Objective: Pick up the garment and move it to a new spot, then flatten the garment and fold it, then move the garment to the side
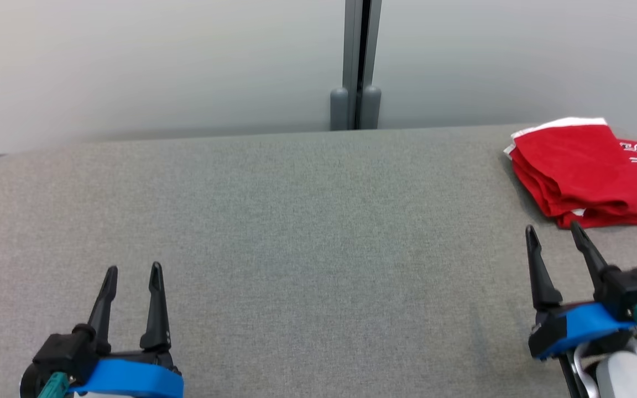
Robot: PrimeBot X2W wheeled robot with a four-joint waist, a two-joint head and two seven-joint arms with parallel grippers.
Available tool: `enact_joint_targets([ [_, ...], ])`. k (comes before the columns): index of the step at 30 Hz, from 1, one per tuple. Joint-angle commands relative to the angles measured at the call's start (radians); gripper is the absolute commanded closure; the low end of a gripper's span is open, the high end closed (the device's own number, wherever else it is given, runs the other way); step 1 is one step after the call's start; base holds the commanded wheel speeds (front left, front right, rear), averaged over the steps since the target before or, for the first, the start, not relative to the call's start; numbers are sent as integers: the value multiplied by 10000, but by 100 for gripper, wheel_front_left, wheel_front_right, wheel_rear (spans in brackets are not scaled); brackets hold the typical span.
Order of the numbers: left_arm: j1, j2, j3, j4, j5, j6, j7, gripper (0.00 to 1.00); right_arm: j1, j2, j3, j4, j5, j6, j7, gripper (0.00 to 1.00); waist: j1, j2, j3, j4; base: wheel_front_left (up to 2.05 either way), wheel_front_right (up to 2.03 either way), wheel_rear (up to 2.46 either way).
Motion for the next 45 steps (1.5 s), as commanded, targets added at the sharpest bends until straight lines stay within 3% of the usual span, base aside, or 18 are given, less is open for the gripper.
enact_joint_targets([
  [1, 184, -62, 71, 38, -36, -33, -36, 0, 447, 81, -139, -394, -113, 2, 126, 0, 2, 3, -199, -39, 0, 0, 0],
  [14, 755, -190, 163, 654, 57, -302, -40, 0, 2260, 573, -417, -2070, -43, 2, 1039, 0, 2, 3, -773, 156, 0, 0, 0],
  [41, 660, -346, 418, 936, 456, -492, -41, 0, 2438, 645, -334, -2307, 248, 2, 1185, 0, 2, 3, -830, 225, 0, 0, 0],
  [42, 731, -347, 389, 936, 381, -482, 1, 100, 2342, 627, -319, -2307, 185, 0, 1230, 100, 3, 3, -832, 223, 0, 0, 0],
  [45, 806, -411, 381, 1172, 305, -482, 62, 100, 2360, 663, -325, -2026, 228, 0, 1272, 100, 3, 3, -832, 223, 0, 0, 0],
])
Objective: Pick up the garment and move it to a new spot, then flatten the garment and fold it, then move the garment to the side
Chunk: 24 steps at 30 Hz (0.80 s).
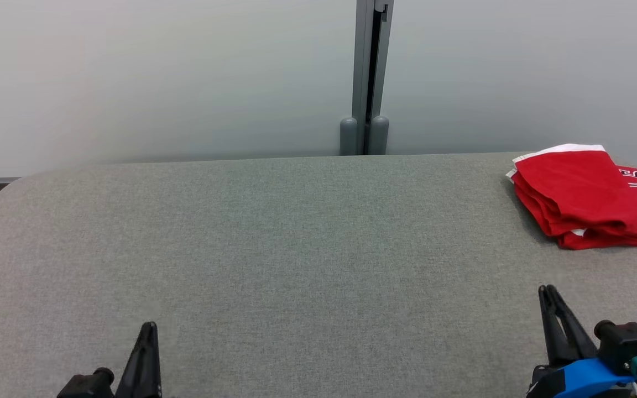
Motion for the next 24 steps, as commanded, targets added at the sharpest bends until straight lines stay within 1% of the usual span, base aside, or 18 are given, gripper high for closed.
enact_joint_targets([
  [1, 18, -26, 2, 54, -23, 0, 8, 100, 2, 8, -1, 71, 22, 0, 25, 100, 0, -1, 0, 0, 0, 0, 0],
  [6, -111, -91, 155, 80, -838, -16, 273, 100, -173, 12, -111, 278, 981, 0, 260, 100, 0, -1, 10, -5, 0, 0, 0],
  [24, -524, -255, 566, -113, -3713, -75, 1072, 100, -427, -3, -38, 395, 4479, 0, 665, 100, 0, -1, 51, -23, 0, 0, 0],
])
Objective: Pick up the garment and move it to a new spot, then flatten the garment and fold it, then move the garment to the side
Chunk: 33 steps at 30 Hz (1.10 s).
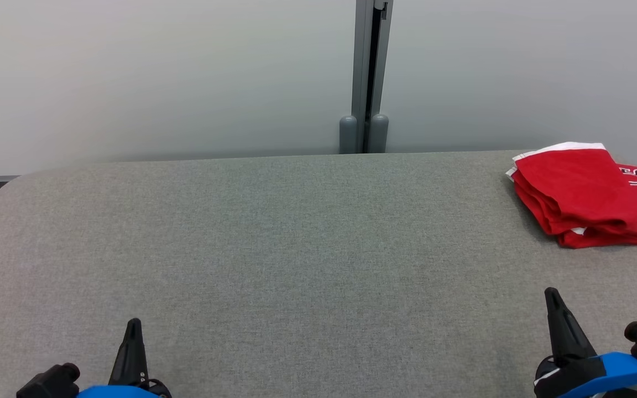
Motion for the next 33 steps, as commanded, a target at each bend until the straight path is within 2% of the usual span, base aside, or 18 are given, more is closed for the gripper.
enact_joint_targets([
  [1, -385, 26, 127, -193, -352, -45, 78, 100, -337, -53, -17, -101, 435, 2, 58, 100, 0, -1, 3, -1, 0, 0, 0],
  [33, -940, -205, 705, -409, -4184, -131, 1178, 100, -774, -77, -46, 197, 5063, 3, 705, 100, 0, -1, 76, -34, 0, 0, 0],
])
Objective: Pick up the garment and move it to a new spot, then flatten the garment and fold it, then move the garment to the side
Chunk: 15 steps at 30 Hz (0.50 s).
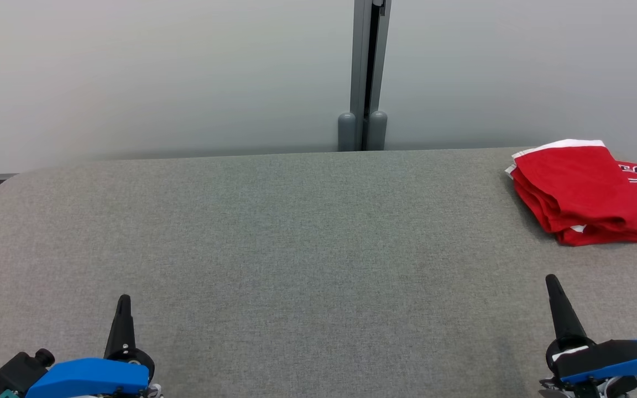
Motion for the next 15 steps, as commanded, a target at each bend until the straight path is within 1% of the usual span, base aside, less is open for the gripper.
enact_joint_targets([
  [1, -285, -10, 117, -148, -288, -77, 82, 100, -268, -72, -33, -57, 371, 3, 49, 100, -1, -1, 4, -2, 0, 0, 0],
  [15, -472, -83, 312, -215, -1610, -98, 472, 100, -403, -81, -45, 58, 1975, 3, 291, 100, -1, -1, 36, -16, 0, 0, 0],
])
